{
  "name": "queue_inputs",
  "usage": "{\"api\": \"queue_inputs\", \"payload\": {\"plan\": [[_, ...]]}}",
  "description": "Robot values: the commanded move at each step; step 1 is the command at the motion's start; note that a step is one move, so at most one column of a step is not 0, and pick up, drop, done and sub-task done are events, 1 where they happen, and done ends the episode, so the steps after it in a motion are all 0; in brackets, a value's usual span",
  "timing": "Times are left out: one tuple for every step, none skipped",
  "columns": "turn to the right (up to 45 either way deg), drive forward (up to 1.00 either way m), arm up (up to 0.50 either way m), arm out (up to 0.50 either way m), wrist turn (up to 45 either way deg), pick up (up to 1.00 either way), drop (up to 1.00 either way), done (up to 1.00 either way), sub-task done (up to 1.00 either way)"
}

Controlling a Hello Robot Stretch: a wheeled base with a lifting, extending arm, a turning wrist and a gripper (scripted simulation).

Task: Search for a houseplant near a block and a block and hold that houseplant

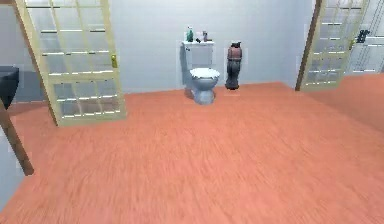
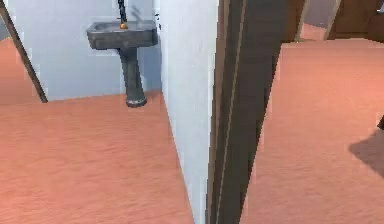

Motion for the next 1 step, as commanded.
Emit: {"api": "queue_inputs", "payload": {"plan": [[45.0, 0.00, 0.00, 0.00, 0.0, 0.00, 0.00, 0.00, 0.00]]}}
